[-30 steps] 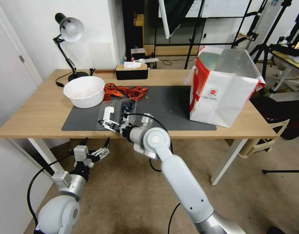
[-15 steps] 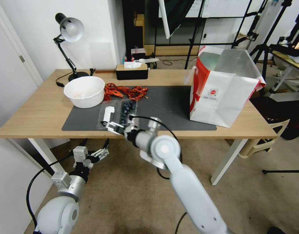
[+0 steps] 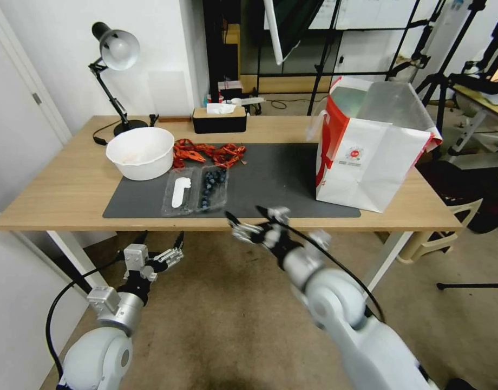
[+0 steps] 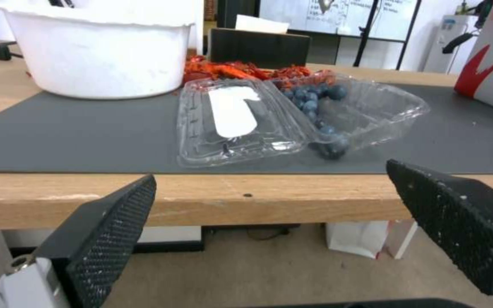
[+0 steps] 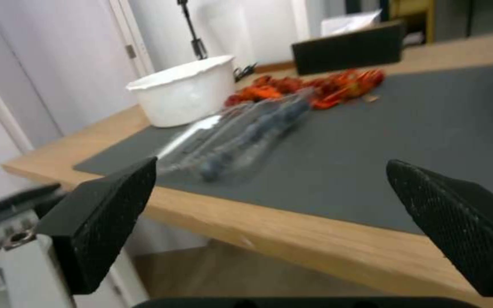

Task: Close the takeout container lid, then place the container into the takeout bag.

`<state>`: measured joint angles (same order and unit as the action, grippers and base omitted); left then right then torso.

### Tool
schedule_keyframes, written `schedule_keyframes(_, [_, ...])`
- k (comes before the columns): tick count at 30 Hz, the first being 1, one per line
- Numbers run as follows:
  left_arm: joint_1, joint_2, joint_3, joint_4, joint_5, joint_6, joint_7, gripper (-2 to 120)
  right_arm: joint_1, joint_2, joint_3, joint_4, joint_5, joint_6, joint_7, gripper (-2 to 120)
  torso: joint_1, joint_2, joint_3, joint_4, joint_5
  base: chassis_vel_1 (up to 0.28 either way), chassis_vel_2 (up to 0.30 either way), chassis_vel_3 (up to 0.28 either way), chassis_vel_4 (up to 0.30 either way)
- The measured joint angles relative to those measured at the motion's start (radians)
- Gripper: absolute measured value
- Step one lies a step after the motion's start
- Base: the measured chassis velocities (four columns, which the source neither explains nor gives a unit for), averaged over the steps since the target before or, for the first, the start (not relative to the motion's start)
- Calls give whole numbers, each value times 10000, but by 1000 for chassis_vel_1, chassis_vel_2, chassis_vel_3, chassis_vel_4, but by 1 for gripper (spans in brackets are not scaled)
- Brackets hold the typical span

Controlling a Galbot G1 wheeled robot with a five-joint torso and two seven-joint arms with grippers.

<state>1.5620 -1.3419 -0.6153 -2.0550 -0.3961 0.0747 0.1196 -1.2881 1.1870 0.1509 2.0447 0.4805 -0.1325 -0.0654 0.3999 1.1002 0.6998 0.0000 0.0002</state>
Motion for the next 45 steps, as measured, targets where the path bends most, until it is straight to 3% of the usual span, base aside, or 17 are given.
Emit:
schedule_keyframes(2, [15, -2, 29, 1, -7, 0, 1, 100, -648, -66, 228, 0, -746, 1023, -57, 100, 1, 0, 0, -1, 1, 0, 0, 0, 0])
schedule_keyframes(8, [56, -43, 58, -79, -7, -11, 21, 100, -1597, 128, 721, -120, -1966, 2471, -126, 100, 0, 0, 0, 1, -2, 0, 0, 0, 0])
schedule_keyframes(19, [131, -168, 425, -372, -722, 165, -221, 100, -2429, 230, 1174, -150, -2365, 3105, -170, 100, 3, -1, 2, 0, -1, 0, 0, 0, 0])
schedule_keyframes(20, [168, -205, 649, -650, -1672, 457, -550, 100, -2532, 235, 1180, -128, -2388, 3131, -178, 100, 2, -1, 1, 0, -2, 0, 0, 0, 0])
schedule_keyframes(22, [184, -233, 725, -799, -2119, 592, -730, 100, -2542, 234, 1157, -128, -2389, 3131, -179, 100, 3, -2, 2, -2, -2, 0, 0, 0, 0])
schedule_keyframes(25, [113, -315, 998, -1276, -3752, 981, -1477, 100, -2499, 201, 1052, -159, -2392, 3111, -186, 100, 3, -2, 2, 2, -1, 0, 0, 0, 0])
schedule_keyframes(36, [-534, -386, 1310, -1910, -7082, 1434, -3275, 100, -2373, 86, 873, -206, -2382, 2940, -188, 100, 2, -3, 1, 1, -1, 0, 0, 0, 0])
schedule_keyframes(37, [-944, -398, 1427, -1981, -8414, 1544, -4228, 100, -2360, 81, 844, -198, -2389, 2859, -188, 100, 2, -3, 2, 2, -1, 0, 0, 0, 0])
schedule_keyframes(38, [-944, -398, 1427, -1981, -8414, 1544, -4228, 100, -2360, 81, 844, -198, -2389, 2859, -188, 100, 2, -3, 2, 2, -1, 0, 0, 0, 0])
schedule_keyframes(42, [-2005, -489, 2083, -1683, -9631, 1394, -5792, 100, -2504, 100, 901, -94, -2531, 2791, -150, 100, 2, -3, 2, -1, -2, 0, 0, 0, 0])
schedule_keyframes(45, [-2190, -525, 2263, -1462, -9635, 1337, -5969, 100, -2502, 117, 906, -72, -2571, 2736, -130, 100, 2, -3, 2, 0, -1, 0, 0, 0, 0])
